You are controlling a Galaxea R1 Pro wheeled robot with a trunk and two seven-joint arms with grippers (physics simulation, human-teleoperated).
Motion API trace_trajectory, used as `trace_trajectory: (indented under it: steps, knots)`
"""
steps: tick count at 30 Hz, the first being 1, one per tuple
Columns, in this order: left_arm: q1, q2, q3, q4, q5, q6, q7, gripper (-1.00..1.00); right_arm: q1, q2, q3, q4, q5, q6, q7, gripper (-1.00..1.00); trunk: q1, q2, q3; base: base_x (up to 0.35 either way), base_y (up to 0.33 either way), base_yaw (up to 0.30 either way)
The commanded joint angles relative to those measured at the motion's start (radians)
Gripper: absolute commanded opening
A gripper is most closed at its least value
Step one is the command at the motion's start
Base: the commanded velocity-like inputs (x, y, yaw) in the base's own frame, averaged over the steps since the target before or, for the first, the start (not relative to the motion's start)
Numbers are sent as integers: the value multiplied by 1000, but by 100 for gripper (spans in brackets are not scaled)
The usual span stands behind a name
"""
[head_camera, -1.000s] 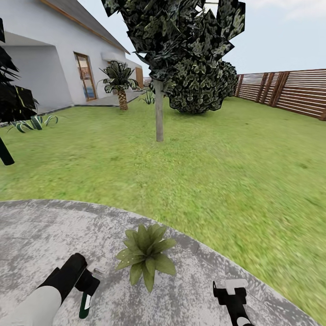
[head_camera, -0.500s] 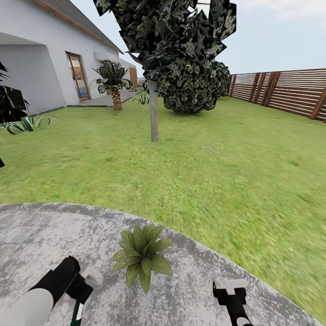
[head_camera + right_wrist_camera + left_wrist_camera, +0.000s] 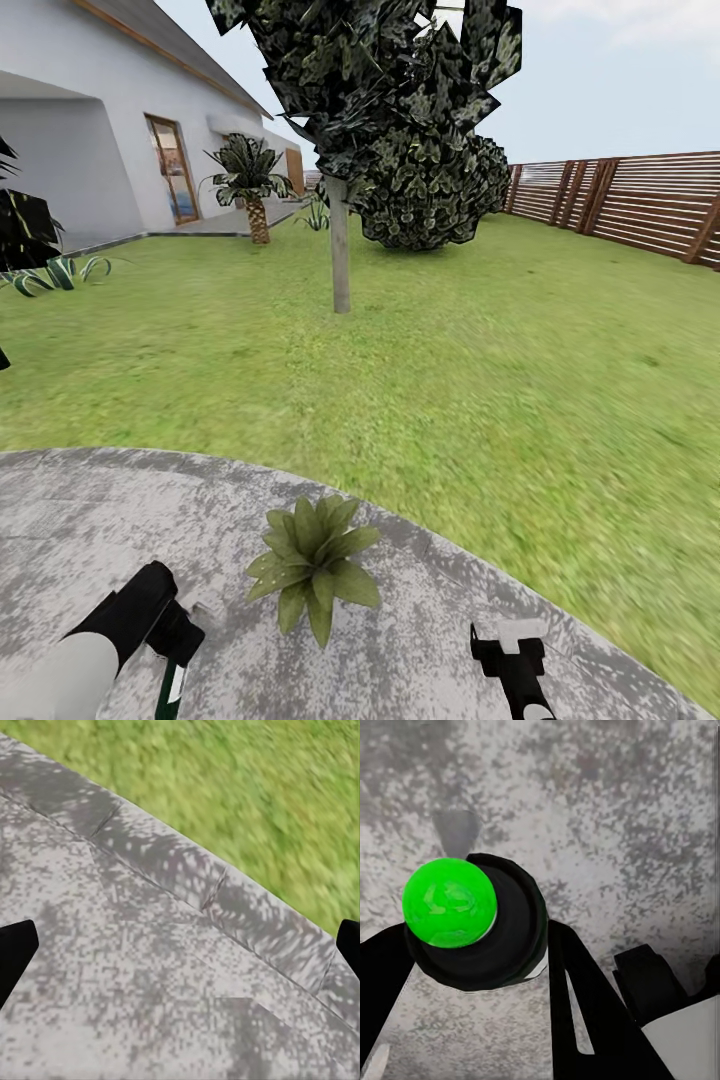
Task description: Pick up the pesticide atomizer in the garden and spray insectifuge to fully cover both potted plants in the garden.
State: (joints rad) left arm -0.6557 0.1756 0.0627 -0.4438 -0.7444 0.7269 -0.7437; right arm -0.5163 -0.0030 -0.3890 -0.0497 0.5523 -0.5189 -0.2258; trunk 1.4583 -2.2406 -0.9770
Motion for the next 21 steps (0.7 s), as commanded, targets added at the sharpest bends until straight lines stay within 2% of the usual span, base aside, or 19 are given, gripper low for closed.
trace_trajectory:
  steps: [1,6,8,11,13,21]
  knots:
    - [-22,-1,6,-2,-9,5,-11,-100,-1,0,-5,2,11,-3,-6,100,0,0,-1,0,0,0]
    - [-110,-2,1,8,-7,8,-53,-100,1,0,-5,2,11,-3,-6,100,0,0,-1,0,0,0]
    - [-123,-1,-23,9,-7,8,-66,-100,1,0,-5,2,11,-3,-6,100,0,0,-1,0,0,0]
    - [-123,-5,-85,13,-6,9,-74,-100,1,-1,-5,2,11,-3,-6,100,0,0,-1,0,0,0]
    - [-118,-8,-109,14,-5,8,-76,-100,1,-1,-5,2,11,-3,-5,100,0,0,-1,0,0,0]
    - [-84,-6,-107,43,3,2,-75,-100,2,0,-5,2,11,-3,-4,100,0,0,-2,0,0,50]
